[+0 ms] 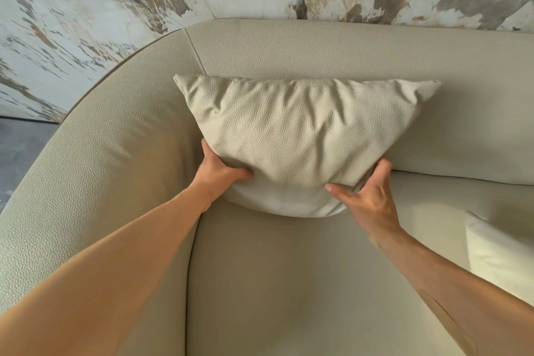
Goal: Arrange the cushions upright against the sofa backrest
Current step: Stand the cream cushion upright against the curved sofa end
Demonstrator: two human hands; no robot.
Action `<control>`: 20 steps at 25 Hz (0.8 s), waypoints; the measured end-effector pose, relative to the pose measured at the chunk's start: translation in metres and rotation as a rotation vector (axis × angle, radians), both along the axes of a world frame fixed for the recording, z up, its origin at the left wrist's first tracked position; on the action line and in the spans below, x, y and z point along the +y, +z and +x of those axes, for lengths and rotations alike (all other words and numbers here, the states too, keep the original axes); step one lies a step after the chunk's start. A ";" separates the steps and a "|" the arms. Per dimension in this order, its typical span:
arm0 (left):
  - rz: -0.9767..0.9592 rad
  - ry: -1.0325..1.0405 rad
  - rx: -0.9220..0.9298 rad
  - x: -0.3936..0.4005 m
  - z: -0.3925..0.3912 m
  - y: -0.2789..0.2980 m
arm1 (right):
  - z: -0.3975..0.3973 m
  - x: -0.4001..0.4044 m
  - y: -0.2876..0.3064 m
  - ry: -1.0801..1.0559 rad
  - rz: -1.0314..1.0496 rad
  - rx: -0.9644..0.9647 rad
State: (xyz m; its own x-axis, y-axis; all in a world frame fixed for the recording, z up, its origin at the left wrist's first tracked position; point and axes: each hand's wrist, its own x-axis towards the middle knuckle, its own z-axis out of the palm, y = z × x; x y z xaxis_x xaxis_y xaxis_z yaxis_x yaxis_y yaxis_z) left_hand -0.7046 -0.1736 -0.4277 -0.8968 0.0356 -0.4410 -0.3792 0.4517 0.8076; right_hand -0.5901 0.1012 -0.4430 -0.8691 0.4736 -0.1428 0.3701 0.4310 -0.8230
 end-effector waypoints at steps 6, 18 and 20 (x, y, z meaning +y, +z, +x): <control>-0.041 -0.033 -0.044 -0.003 -0.009 0.005 | -0.001 -0.006 0.005 0.007 0.016 -0.102; 0.035 -0.058 0.049 -0.017 0.005 0.044 | 0.015 0.000 0.048 0.044 0.204 -0.190; 0.002 -0.079 0.072 -0.023 0.009 0.060 | 0.020 0.003 0.067 0.048 0.289 -0.184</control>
State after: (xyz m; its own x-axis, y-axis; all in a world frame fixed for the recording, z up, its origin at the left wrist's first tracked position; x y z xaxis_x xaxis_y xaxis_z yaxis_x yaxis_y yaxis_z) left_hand -0.6953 -0.1963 -0.3677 -0.9205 0.1084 -0.3755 -0.2835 0.4759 0.8326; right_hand -0.5699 0.1045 -0.3762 -0.8636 0.4763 -0.1652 0.4744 0.6569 -0.5860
